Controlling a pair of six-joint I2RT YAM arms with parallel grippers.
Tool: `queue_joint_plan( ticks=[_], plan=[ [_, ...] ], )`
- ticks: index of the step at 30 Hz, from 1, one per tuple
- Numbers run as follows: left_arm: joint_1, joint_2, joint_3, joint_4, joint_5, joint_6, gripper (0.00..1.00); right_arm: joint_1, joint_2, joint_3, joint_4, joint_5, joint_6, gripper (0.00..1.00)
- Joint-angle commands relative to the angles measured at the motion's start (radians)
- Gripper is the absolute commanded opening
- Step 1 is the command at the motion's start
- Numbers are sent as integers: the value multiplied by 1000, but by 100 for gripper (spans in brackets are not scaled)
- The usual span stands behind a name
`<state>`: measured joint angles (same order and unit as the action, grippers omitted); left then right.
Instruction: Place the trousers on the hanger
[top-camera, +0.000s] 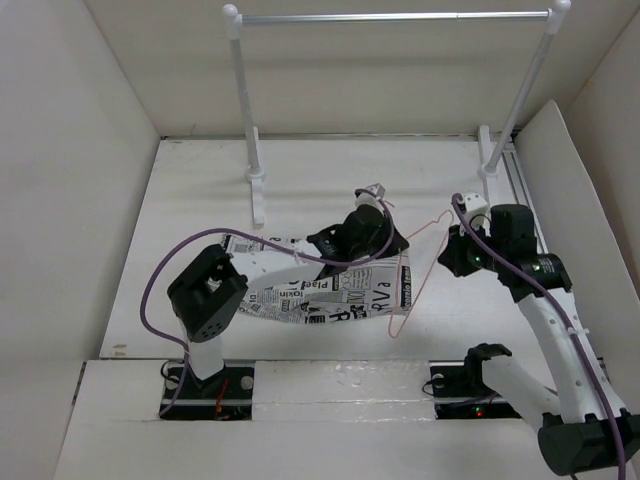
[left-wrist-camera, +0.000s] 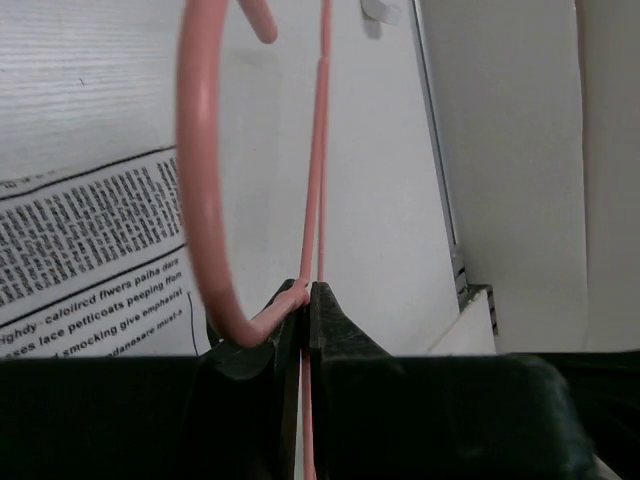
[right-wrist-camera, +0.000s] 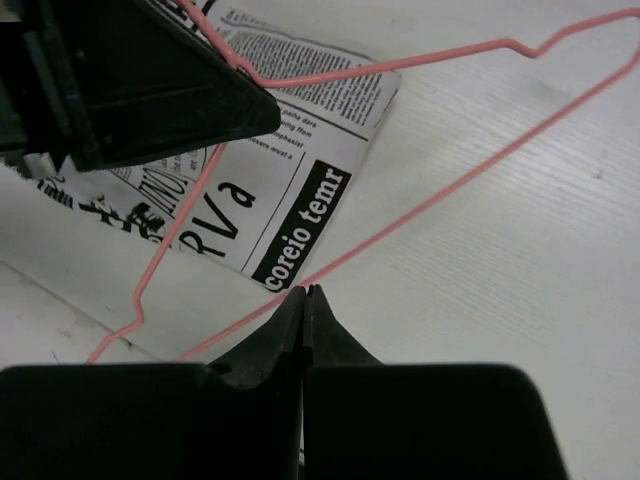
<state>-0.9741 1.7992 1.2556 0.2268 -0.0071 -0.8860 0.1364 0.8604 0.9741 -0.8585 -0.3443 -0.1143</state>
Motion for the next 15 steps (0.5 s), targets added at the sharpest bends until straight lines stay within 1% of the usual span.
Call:
queue_joint_plan(
  ticks=[1,2,3,4,6,7,9,10,11,12,13,14,15],
  plan=[
    [-32,-49,-91,167,-51,-102,0,-14,14,-109,125,-102,-5,0],
    [-46,-34,-97,166,-76,-108,0,-14,20,-139,230,-155,8,0],
    [-46,-25,-108,166,-83,-119,0,-14,34,-173,290,-179,18,0],
    [-46,-18,-129,175,-93,-139,0,-14,43,-234,335,-199,66,11],
    [-58,27,-140,172,-119,-159,0,-14,92,-299,488,-214,112,28],
    [-58,28,-139,172,-119,-159,0,-14,109,-314,489,-214,113,29],
    [-69,55,-139,167,-155,-151,0,-14,141,-354,600,-217,156,33],
    [-69,61,-137,167,-172,-145,0,-14,169,-377,649,-225,192,39],
    [-69,74,-136,166,-200,-139,0,-3,190,-412,698,-237,208,42],
    [-78,78,-136,166,-205,-137,0,-3,210,-420,741,-211,212,43],
    [-78,81,-134,167,-211,-137,0,-3,230,-420,745,-182,215,48],
    [-78,89,-136,169,-220,-137,0,-3,271,-431,795,-165,211,52],
    [-78,89,-136,167,-228,-134,0,-3,299,-436,821,-157,211,54]
  ],
)
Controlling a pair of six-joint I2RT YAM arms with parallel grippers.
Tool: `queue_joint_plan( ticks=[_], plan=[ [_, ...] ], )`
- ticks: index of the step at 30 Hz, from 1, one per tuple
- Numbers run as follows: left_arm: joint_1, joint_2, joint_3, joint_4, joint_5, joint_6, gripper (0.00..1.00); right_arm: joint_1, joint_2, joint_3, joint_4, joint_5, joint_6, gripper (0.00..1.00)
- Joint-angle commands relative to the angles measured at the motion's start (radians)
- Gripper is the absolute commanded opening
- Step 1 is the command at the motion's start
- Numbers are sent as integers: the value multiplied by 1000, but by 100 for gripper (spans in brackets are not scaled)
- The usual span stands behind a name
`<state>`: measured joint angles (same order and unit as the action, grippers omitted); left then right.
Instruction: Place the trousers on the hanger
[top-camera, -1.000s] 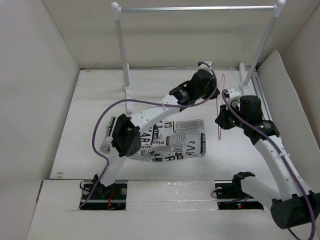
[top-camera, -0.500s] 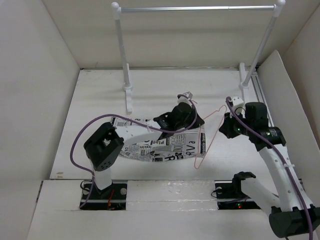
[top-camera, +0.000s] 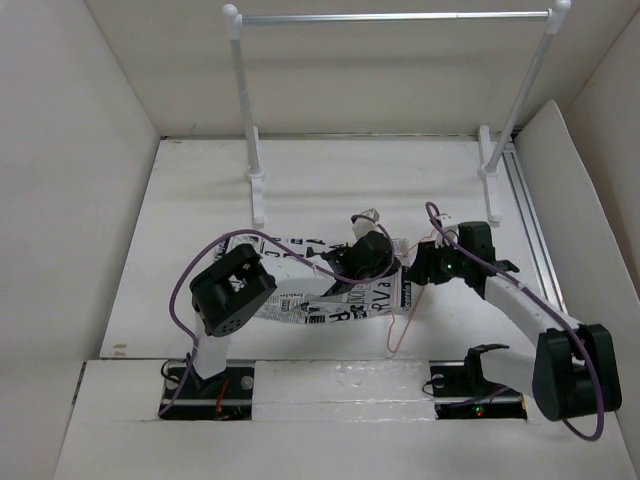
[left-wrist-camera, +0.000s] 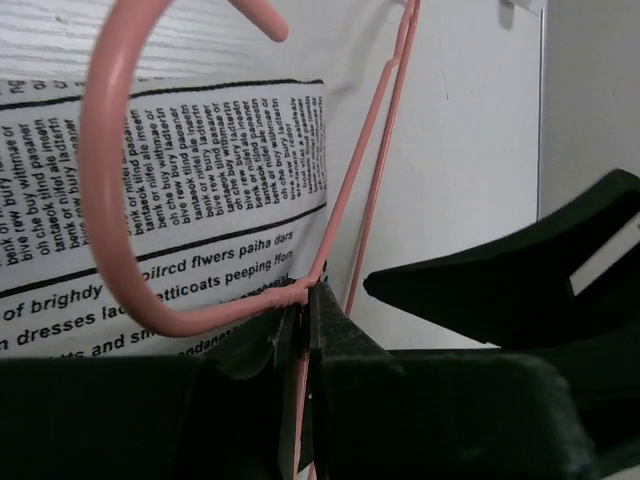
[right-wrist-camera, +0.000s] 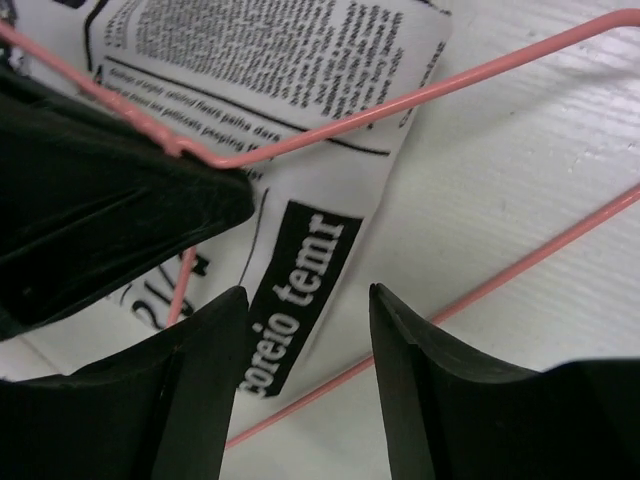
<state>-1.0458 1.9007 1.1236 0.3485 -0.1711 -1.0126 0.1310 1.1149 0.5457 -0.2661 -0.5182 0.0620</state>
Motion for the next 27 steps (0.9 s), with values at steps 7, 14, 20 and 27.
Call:
queue_joint_plan(
  ticks=[7,14,20,27],
  plan=[
    [-6,-11,-1,7,-151,25,0,35,249,-70,413,-25,114,67],
    [15,-18,-13,-26,-180,57,0,24,182,-139,481,-72,206,0],
    [47,-103,-105,-36,-226,134,0,-86,-50,12,152,-36,131,0],
    [115,-249,-240,-60,-275,170,0,-254,-115,77,-53,-52,-2,0]
  ],
)
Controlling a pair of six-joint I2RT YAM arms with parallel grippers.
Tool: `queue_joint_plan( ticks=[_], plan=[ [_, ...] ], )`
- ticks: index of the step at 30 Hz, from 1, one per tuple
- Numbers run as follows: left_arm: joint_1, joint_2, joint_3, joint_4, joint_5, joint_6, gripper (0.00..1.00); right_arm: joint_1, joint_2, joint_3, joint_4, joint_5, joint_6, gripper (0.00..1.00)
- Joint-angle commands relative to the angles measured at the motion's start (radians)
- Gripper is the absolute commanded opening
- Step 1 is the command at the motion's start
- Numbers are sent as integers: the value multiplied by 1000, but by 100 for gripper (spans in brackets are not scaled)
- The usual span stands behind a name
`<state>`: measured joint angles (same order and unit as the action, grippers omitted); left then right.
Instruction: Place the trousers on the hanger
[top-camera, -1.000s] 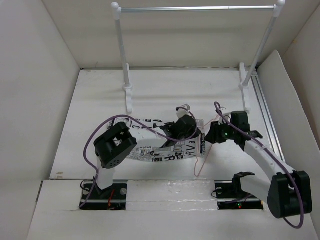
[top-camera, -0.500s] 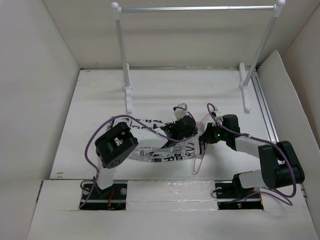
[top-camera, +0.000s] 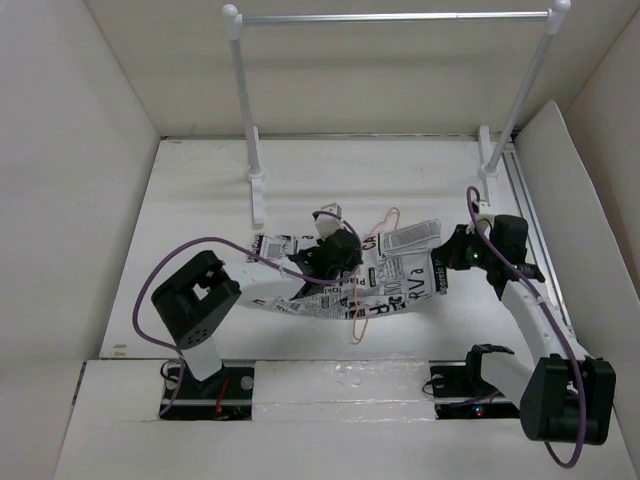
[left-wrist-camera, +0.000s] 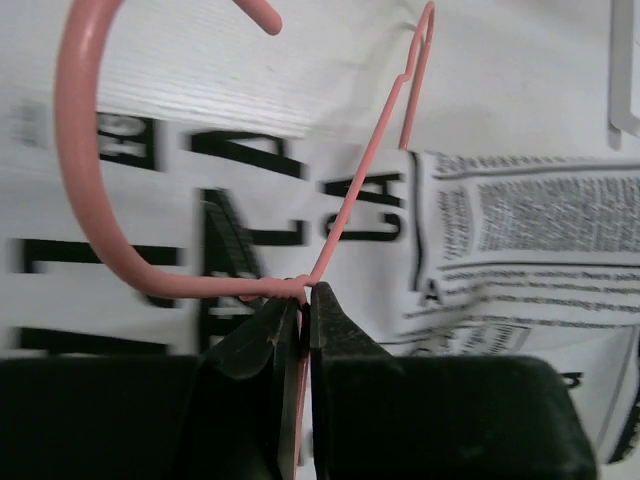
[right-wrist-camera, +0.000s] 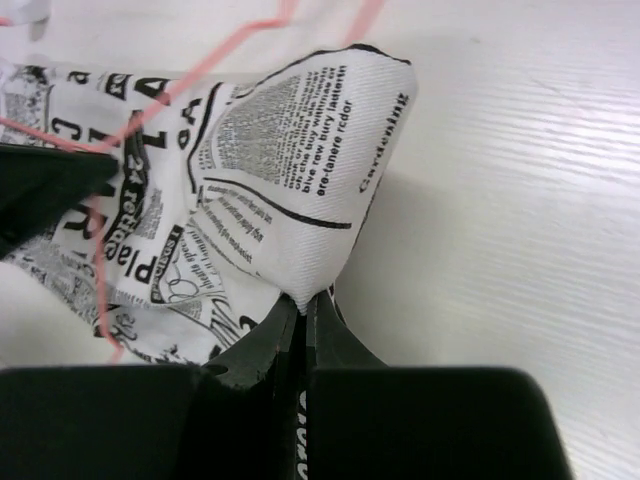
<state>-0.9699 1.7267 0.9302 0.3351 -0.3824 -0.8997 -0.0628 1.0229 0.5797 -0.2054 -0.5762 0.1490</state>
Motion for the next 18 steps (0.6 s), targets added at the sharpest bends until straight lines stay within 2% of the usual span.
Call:
queue_joint_plan(
  ticks=[1,3,7,18],
  plan=[
    [57,-105,-68,-53,-70,76,0,-84,-26,39,-123,1,-100,0],
    [66,-130,-88,-59,-69,94,0,-139,-23,23,-124,-23,-124,0],
    [66,-180,-120,-53,-56,105,0,-150,41,6,-94,-66,-127,0],
    [25,-205,-7,-116,-108,140,0,-175,195,20,-52,-30,-212,0]
  ],
)
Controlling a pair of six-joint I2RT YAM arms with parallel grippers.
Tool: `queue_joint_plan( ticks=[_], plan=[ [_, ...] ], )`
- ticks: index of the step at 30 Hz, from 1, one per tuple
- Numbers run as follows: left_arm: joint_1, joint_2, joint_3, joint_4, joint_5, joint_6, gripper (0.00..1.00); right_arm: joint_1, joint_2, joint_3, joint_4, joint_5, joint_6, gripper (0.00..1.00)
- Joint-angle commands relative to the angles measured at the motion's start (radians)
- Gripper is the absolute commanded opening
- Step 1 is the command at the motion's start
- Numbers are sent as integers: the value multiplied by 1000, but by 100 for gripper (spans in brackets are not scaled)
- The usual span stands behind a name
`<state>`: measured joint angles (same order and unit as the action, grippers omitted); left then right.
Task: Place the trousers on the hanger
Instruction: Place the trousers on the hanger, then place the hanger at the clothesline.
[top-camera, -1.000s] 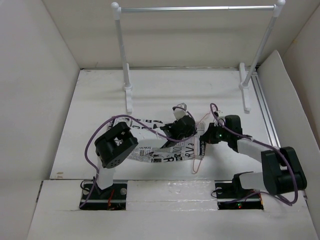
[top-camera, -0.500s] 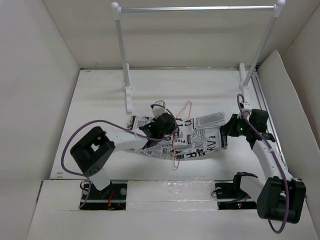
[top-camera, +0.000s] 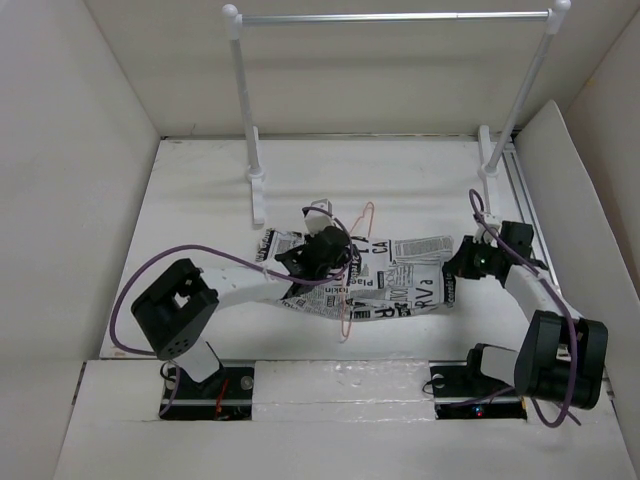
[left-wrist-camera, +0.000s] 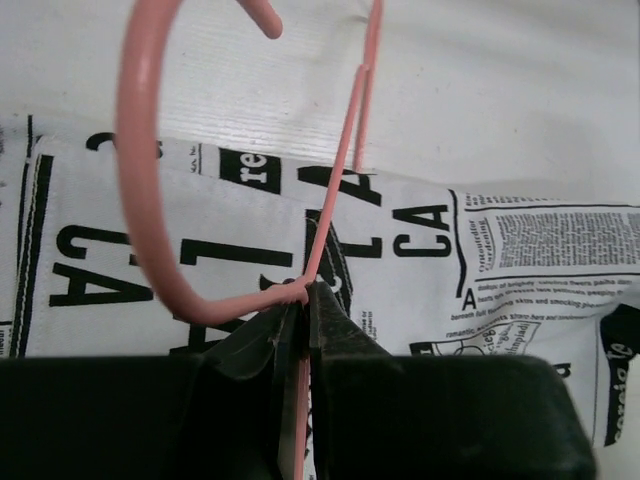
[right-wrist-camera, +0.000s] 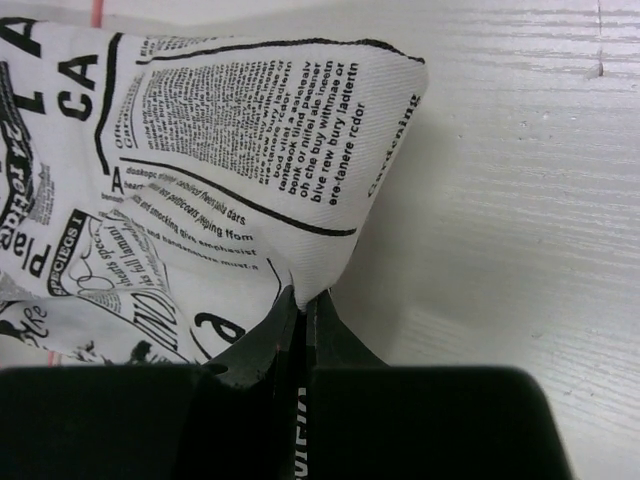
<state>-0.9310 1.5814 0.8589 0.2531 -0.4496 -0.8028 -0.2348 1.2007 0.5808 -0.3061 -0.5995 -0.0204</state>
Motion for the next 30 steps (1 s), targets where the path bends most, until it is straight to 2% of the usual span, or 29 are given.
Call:
queue_joint_plan(
  ticks=[1,6,11,12,15,17,19,20,22,25,26,30],
  plan=[
    [-23,-70,89,-40,-46,51,0,-3,31,17,48,-6,-46,0],
    [-23,-142,111,-29,-40,51,0,-3,39,10,49,-22,-39,2],
    [-37,-201,229,-78,-72,131,0,-3,-53,89,-98,-19,-61,29],
    [-37,-208,239,-75,-64,140,0,14,-71,115,-135,-20,-73,43],
    [-37,-218,325,-135,-25,168,0,63,-157,275,-305,4,-92,65],
    [-37,-210,445,-181,3,200,0,115,-225,438,-394,3,-84,70],
    [-37,-189,584,-250,21,253,0,172,-256,545,-415,15,-30,74],
    [-37,-176,639,-282,26,270,0,240,-265,639,-425,14,-6,75],
    [-37,-137,775,-345,40,326,0,314,-270,706,-391,-2,104,77],
    [-37,-98,883,-385,74,361,0,469,-279,717,-205,7,301,79],
    [-37,-80,920,-402,81,369,0,562,-244,708,-71,13,376,79],
    [-37,-57,960,-419,104,370,0,661,-167,721,36,15,418,80]
  ],
)
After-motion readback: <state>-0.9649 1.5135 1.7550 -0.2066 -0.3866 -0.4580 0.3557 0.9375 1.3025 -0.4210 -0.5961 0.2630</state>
